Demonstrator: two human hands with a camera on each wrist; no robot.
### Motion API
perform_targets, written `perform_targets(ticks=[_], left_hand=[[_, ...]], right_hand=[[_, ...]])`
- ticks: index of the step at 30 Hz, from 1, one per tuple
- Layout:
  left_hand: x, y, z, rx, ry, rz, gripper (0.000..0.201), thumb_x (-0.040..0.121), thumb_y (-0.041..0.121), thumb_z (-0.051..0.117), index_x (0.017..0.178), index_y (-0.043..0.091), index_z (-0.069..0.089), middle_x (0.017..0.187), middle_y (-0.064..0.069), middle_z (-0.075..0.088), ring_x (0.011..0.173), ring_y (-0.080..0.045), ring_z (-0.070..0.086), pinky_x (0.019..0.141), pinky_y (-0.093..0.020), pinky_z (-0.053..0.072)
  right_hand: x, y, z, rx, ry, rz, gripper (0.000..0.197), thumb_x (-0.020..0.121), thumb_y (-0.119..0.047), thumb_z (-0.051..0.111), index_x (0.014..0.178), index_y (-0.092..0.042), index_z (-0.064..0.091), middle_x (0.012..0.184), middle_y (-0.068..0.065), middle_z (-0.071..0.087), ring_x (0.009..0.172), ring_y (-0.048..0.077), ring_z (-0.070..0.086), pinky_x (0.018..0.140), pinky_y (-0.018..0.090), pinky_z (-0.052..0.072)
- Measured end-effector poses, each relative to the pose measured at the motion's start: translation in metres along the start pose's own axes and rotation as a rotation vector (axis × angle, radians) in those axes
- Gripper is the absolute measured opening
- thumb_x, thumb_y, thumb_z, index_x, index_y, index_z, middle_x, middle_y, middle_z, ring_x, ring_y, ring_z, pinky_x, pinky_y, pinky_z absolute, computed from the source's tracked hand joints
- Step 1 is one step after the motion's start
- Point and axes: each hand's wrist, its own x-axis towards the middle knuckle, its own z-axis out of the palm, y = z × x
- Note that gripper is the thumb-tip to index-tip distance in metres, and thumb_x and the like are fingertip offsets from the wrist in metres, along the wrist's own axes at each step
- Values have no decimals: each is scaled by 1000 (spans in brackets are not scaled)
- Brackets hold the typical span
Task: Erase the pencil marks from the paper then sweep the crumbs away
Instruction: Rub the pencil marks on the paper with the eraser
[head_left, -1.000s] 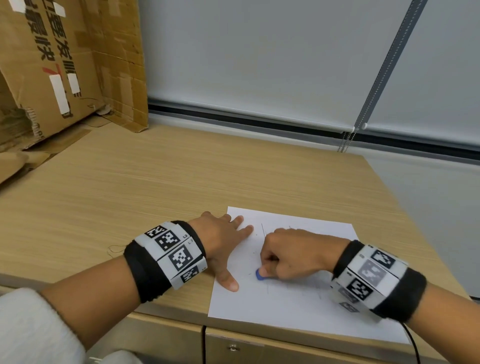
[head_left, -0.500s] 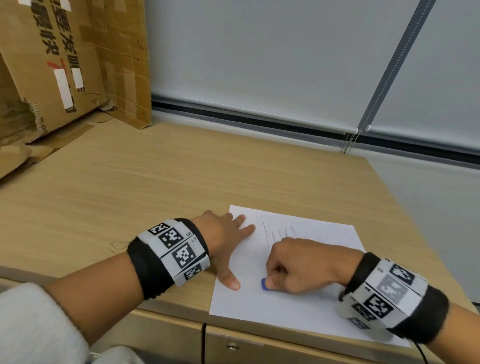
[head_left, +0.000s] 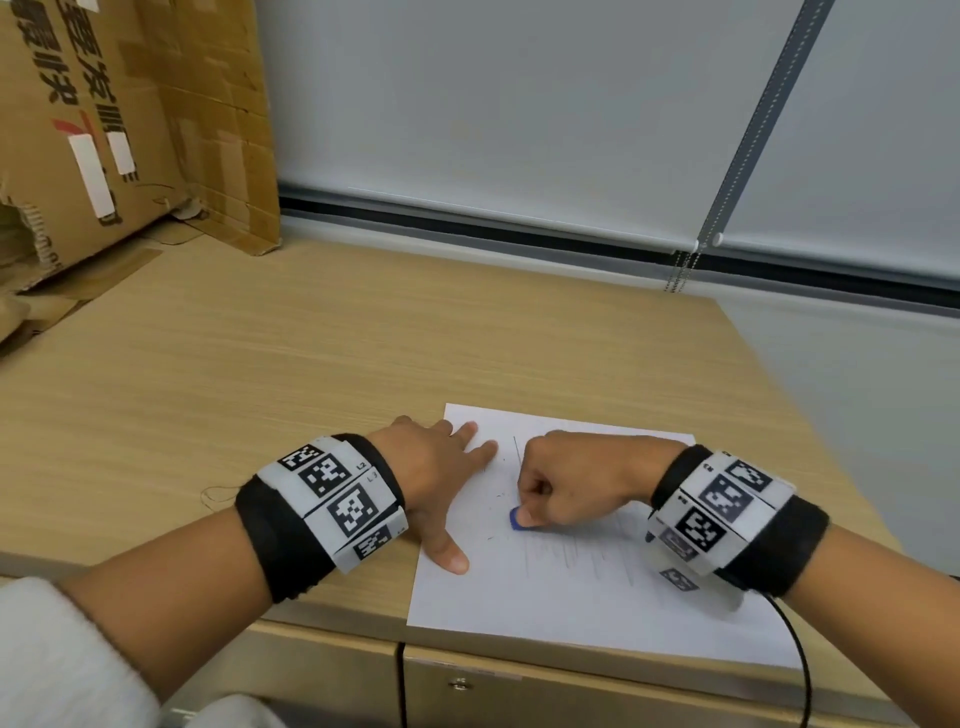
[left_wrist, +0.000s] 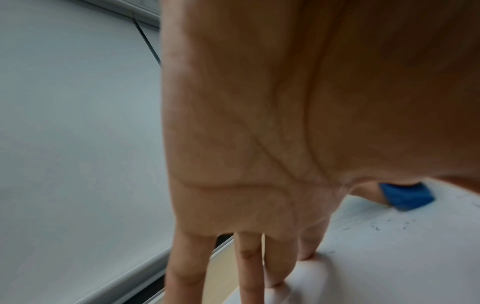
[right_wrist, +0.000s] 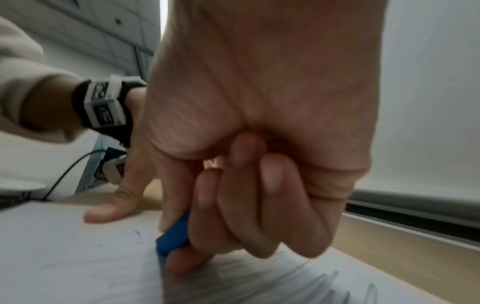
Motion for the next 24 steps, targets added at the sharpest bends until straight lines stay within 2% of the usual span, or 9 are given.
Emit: perform_targets(ticks=[2,6,7,11,12,16,18,21,24], left_hand=[[1,0,0,-2,-2,-4,125,73,68,68,153,24,-18,162,-2,-17,149,-21,3,114,-48,18],[1,1,-1,11,-6,-10,126,72,69,68,153,25,-18,162,-1,-17,149,-22,4,114,-47,20],[1,1,-1,13,-6,-10,126,71,69,68,153,25,-18,162,-1,-17,149,-22,4,114,-48,20],[1,0,-1,7,3,-4,125,72,68,68,153,24,-17,162,-2,-15,148,-22,6,115,-48,20],[0,0,0,3,4,-3,125,73,68,69,153,24,-17,162,-2,-15,149,-22,5,115,-49,19],[1,0,1,1,4,-10,125,72,68,68,153,25,-18,162,-1,-17,149,-21,2,115,-49,16],[0,1,0,0,3,-10,125,73,68,68,153,25,-17,162,-1,-16,149,-22,2,116,-49,16],[0,1,-1,6,1,-10,125,73,67,69,153,24,-18,162,-2,-16,149,-22,3,116,-50,18],[0,2,-2,10,-9,-13,125,73,68,68,152,24,-19,162,-2,-17,149,-22,2,116,-50,17]], right_hand=[[4,1,-5,4,15,1,45,89,-40,60,54,-17,46,52,-5,41,51,14,37,54,27,34],[14,11,-11,5,186,35,44,92,-40,56,57,-14,50,53,-2,46,49,13,40,51,25,32],[12,11,-9,8,169,32,43,92,-39,56,57,-14,50,53,-2,46,49,14,40,51,26,33],[3,6,-7,7,-50,26,41,88,-40,60,55,-17,53,53,-8,46,53,12,42,56,25,38],[6,7,-9,12,-37,28,41,88,-41,61,55,-18,53,52,-8,46,53,12,42,56,25,38],[13,11,-11,-4,178,36,43,91,-40,57,57,-15,53,53,-3,48,51,15,42,52,26,35],[8,9,-4,-8,153,15,42,91,-38,56,58,-13,52,54,-1,47,52,17,42,53,27,35],[3,4,-4,-14,25,5,42,90,-41,59,57,-16,53,54,-4,48,53,15,43,55,27,38],[12,8,-13,-26,139,39,42,91,-42,57,57,-17,52,56,-4,49,54,14,44,54,26,36]])
